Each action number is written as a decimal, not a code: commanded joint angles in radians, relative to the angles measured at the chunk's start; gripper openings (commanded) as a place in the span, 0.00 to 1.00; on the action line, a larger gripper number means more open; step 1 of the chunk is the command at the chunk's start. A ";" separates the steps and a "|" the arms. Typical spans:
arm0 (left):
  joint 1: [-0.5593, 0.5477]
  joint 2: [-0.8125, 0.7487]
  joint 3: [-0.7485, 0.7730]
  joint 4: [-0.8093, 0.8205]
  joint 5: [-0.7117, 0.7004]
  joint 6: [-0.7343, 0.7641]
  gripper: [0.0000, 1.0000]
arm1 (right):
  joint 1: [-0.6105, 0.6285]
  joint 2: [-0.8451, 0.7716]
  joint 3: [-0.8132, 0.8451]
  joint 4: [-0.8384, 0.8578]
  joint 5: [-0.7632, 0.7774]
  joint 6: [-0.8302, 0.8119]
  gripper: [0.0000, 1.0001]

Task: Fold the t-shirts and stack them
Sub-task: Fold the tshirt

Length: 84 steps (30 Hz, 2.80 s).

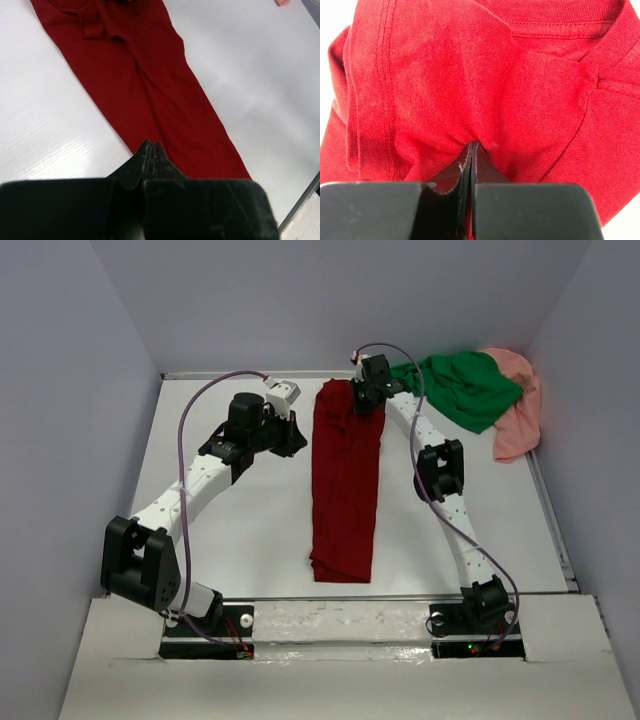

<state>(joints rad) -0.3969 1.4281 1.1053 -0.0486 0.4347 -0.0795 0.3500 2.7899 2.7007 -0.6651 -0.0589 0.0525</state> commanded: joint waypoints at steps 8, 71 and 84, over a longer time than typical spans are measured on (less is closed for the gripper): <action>0.009 -0.018 -0.005 0.023 -0.013 0.020 0.36 | 0.007 -0.088 -0.079 0.018 -0.041 -0.006 0.79; -0.045 0.580 0.163 -1.024 0.676 0.883 0.40 | 0.035 -0.834 -1.226 -0.581 -0.644 -0.431 0.67; 0.000 0.531 0.016 -0.677 0.573 0.572 0.24 | 0.093 -0.831 -1.338 -0.334 -0.743 -0.316 0.66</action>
<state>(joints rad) -0.4110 2.0178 1.1381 -0.7830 1.0145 0.5629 0.4286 1.9594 1.3769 -1.0668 -0.7444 -0.2977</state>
